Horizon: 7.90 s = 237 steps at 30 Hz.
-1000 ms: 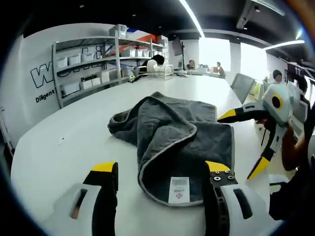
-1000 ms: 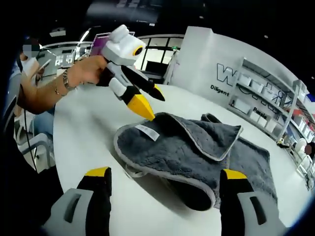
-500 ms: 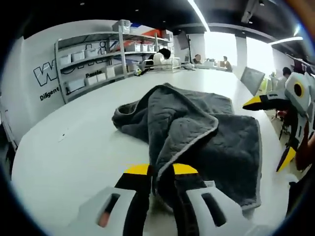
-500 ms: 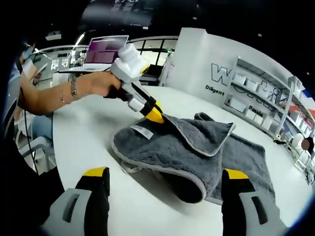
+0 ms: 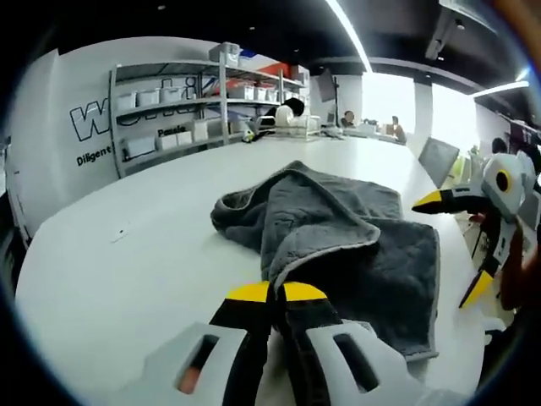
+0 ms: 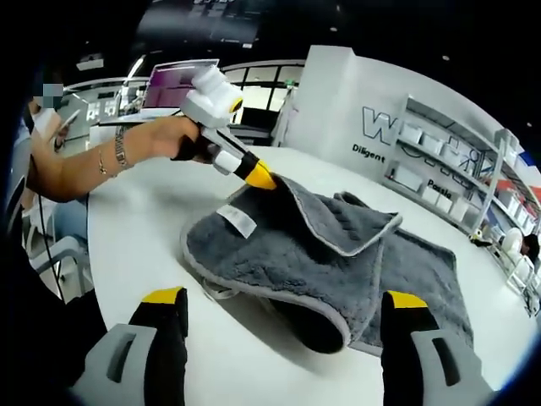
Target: Open the folded towel by lifting each exposed corner and separating the folded layers until the towel lies flat within the target outline without major curled edges
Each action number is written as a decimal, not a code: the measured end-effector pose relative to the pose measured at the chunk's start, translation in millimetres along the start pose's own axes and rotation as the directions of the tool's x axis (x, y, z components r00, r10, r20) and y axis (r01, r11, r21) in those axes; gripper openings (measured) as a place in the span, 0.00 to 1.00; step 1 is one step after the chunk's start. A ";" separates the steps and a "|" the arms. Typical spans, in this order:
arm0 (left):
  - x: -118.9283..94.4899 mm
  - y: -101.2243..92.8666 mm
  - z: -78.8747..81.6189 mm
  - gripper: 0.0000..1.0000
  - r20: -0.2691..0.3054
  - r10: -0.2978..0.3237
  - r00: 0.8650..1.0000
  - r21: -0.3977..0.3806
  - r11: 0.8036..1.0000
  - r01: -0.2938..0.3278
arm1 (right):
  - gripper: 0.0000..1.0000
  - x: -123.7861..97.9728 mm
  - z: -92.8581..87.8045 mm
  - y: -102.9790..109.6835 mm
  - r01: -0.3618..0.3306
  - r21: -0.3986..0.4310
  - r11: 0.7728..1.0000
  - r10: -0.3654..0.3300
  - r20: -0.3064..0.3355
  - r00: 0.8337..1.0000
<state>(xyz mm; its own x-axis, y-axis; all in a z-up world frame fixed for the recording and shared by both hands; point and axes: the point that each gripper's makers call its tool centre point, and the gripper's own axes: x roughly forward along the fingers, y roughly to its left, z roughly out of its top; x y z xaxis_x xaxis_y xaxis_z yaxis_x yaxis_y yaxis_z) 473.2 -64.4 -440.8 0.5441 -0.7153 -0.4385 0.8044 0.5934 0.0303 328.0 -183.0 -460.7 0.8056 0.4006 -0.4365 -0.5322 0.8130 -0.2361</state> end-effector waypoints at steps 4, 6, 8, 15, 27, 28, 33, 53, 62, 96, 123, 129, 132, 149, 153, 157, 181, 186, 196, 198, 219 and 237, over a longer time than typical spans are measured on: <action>-9.2 11.6 -0.7 0.02 0.007 0.021 1.000 -0.013 1.000 -0.021 | 0.98 2.5 0.5 -1.5 0.001 0.004 1.000 -0.001 -0.002 1.000; -14.7 18.1 -1.3 0.02 0.012 0.032 0.999 -0.022 0.999 -0.032 | 0.98 3.9 -0.1 -2.6 0.001 0.007 1.000 -0.001 -0.006 1.000; -19.5 24.3 -2.7 0.02 0.012 0.049 0.999 -0.021 0.999 -0.049 | 0.99 5.0 -0.6 -3.9 0.001 0.010 1.000 -0.001 -0.009 1.000; -34.5 45.4 -11.1 0.02 0.002 0.088 0.996 -0.033 0.996 -0.088 | 0.99 6.7 -1.1 -12.3 0.006 0.017 1.000 -0.006 -0.011 1.000; -63.3 84.7 -33.1 0.02 -0.027 0.163 0.986 -0.073 0.984 -0.165 | 0.99 3.9 -13.6 -30.4 0.036 0.048 0.998 -0.034 -0.033 0.999; -66.5 89.4 -35.5 0.02 -0.034 0.176 0.984 -0.072 0.981 -0.178 | 0.99 3.6 -14.1 -31.3 0.037 0.049 0.998 -0.035 -0.035 0.999; -83.6 113.4 -50.5 0.02 -0.074 0.235 0.969 -0.070 0.968 -0.240 | 0.99 2.2 -16.8 -35.0 0.047 0.055 0.997 -0.044 -0.046 0.998; -128.2 175.8 -92.5 0.02 -0.171 0.382 0.908 -0.085 0.913 -0.400 | 0.99 1.2 -17.3 -38.7 0.056 0.054 0.997 -0.052 -0.061 0.997; -148.2 199.7 -115.9 0.02 -0.250 0.454 0.855 -0.060 0.874 -0.482 | 0.99 1.0 -19.2 -38.6 0.057 0.049 0.997 -0.053 -0.070 0.996; -167.1 198.1 -125.4 0.44 -0.283 0.530 0.799 0.077 0.843 -0.532 | 0.99 4.1 -25.8 -34.6 0.046 0.045 0.998 -0.041 -0.096 0.995; -126.4 112.8 -92.7 0.12 -0.204 0.274 0.940 0.341 0.920 -0.194 | 0.99 0.1 -26.3 -33.0 0.041 0.055 0.998 -0.036 -0.088 0.995; -121.5 110.7 -94.3 0.03 -0.216 0.256 0.942 0.325 0.929 -0.177 | 0.99 0.0 -28.9 -33.9 0.045 0.057 0.997 -0.040 -0.092 0.995; -123.9 119.7 -88.3 0.02 -0.187 0.286 0.940 0.268 0.935 -0.231 | 0.99 -0.5 -29.0 -34.2 0.045 0.060 0.997 -0.040 -0.090 0.995; -151.5 223.9 -51.0 0.02 -0.089 0.633 0.769 0.194 0.769 -0.610 | 0.99 -4.6 -36.7 -36.8 0.059 0.081 0.995 -0.051 -0.094 0.994; -149.0 246.7 -55.3 0.02 -0.091 0.683 0.725 0.194 0.726 -0.660 | 0.99 -4.6 -40.3 -36.5 0.057 0.080 0.995 -0.048 -0.106 0.993; -141.2 266.4 -62.7 0.02 -0.117 0.707 0.697 0.201 0.704 -0.681 | 0.99 -4.7 -40.9 -37.9 0.062 0.081 0.995 -0.053 -0.110 0.993; -108.3 321.1 -106.4 0.03 -0.237 0.747 0.622 0.291 0.665 -0.688 | 0.99 -8.9 -38.5 -40.4 0.072 0.083 0.994 -0.063 -0.106 0.992; -102.9 333.0 -109.3 0.04 -0.243 0.748 0.618 0.296 0.664 -0.686 | 0.99 -11.2 -40.5 -41.7 0.076 0.086 0.993 -0.067 -0.110 0.992; -104.6 326.1 -108.9 0.07 -0.243 0.752 0.613 0.299 0.659 -0.690 | 0.99 -16.1 -42.1 -46.0 0.090 0.091 0.992 -0.080 -0.108 0.991; -107.7 322.5 -108.4 0.10 -0.244 0.750 0.615 0.299 0.661 -0.688 | 0.99 -17.0 -41.0 -46.2 0.090 0.088 0.992 -0.081 -0.105 0.991; -120.6 219.4 -84.9 0.68 -0.125 0.508 0.852 0.046 0.861 -0.507 | 0.99 -14.6 -32.4 -46.5 0.075 0.059 0.995 -0.069 -0.098 0.993; -152.8 117.0 -95.5 0.99 -0.102 0.309 0.946 -0.012 0.950 -0.312 | 0.99 -10.8 -14.2 -50.7 0.047 0.024 0.999 -0.045 -0.077 0.996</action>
<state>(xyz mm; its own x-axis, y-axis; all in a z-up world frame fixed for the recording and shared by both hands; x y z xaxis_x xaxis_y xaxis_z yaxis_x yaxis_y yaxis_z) 461.4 149.6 -456.0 0.7388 -0.4551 -0.4970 0.5917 0.7911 0.1552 342.6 -234.5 -456.4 0.8064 0.3298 -0.4909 -0.4873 0.8409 -0.2356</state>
